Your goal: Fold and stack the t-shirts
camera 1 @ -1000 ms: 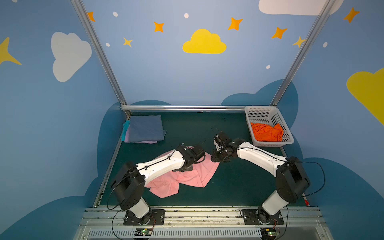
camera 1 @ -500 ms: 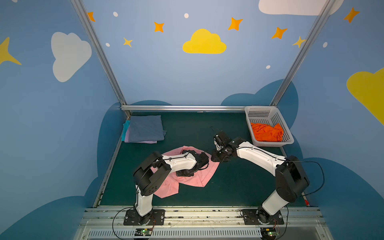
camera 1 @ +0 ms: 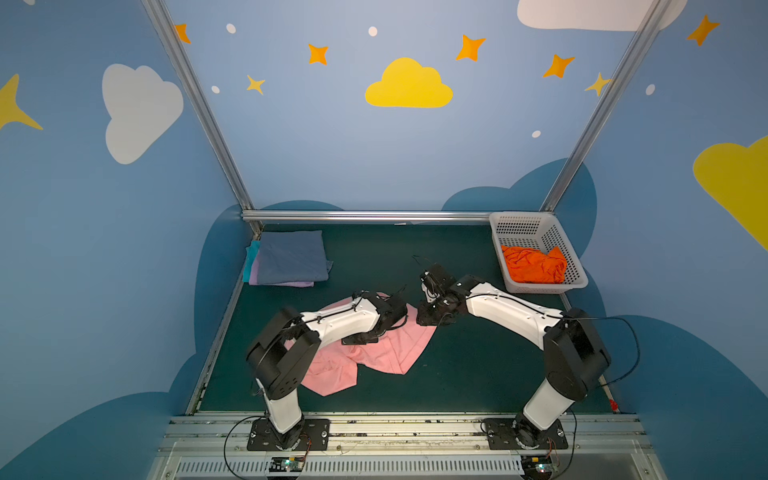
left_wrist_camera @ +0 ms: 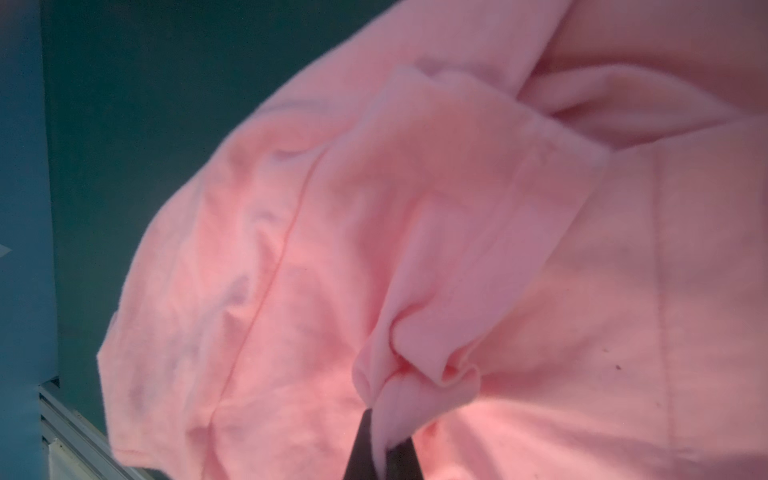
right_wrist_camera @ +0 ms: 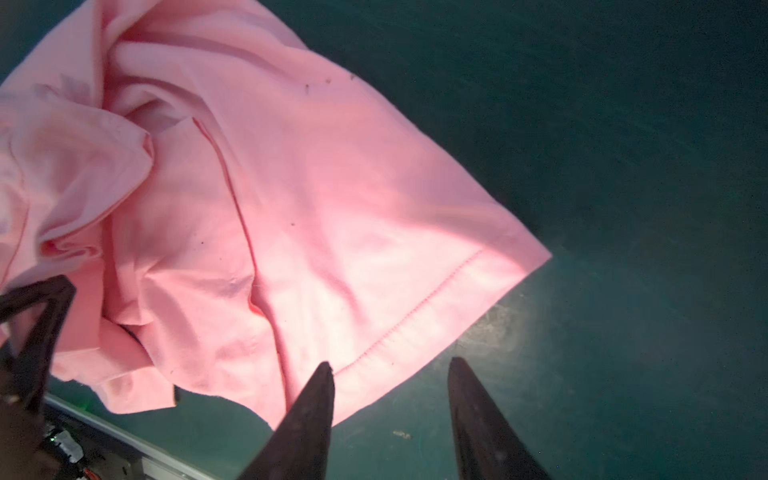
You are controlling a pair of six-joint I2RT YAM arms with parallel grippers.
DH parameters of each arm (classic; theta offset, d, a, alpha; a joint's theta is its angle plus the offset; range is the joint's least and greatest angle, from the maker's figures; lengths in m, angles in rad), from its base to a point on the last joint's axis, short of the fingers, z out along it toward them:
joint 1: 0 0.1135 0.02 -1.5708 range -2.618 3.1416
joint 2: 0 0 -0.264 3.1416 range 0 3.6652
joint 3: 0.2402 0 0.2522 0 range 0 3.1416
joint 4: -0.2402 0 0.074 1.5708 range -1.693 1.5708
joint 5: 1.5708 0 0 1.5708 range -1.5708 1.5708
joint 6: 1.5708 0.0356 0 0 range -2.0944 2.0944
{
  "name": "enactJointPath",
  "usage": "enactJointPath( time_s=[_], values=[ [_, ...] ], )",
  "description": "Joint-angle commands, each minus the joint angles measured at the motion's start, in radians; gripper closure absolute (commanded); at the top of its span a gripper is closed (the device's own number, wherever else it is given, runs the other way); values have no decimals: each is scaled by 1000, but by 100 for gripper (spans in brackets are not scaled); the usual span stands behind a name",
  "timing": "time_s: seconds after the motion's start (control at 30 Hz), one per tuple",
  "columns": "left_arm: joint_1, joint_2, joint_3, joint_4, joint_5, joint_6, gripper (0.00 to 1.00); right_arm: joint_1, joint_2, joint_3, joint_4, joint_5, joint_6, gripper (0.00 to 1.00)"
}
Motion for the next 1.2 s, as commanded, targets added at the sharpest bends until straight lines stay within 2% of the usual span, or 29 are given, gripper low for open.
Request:
enactJointPath(
  time_s=[0.0,0.23,0.33,0.43,0.57,0.7,0.9,1.17],
  values=[
    [32,-136,26,-104,-53,7,96,45,63,86,-13,-19,-16,54],
    [163,-454,42,-148,-55,65,96,81,200,250,-34,-24,-38,56],
    [205,-567,35,-129,-62,103,96,75,213,283,-58,30,-41,55],
    [247,-636,50,-142,-52,128,96,46,198,276,-92,89,-32,49],
    [283,-651,73,-177,-54,154,96,-24,146,197,-120,151,-2,39],
    [303,-651,79,-178,-47,172,96,-100,105,101,-128,168,23,36],
    [337,-638,91,-159,-34,200,96,-143,138,58,-107,125,27,37],
    [371,-618,127,-160,-16,231,96,-148,223,96,-61,24,39,45]
  ],
)
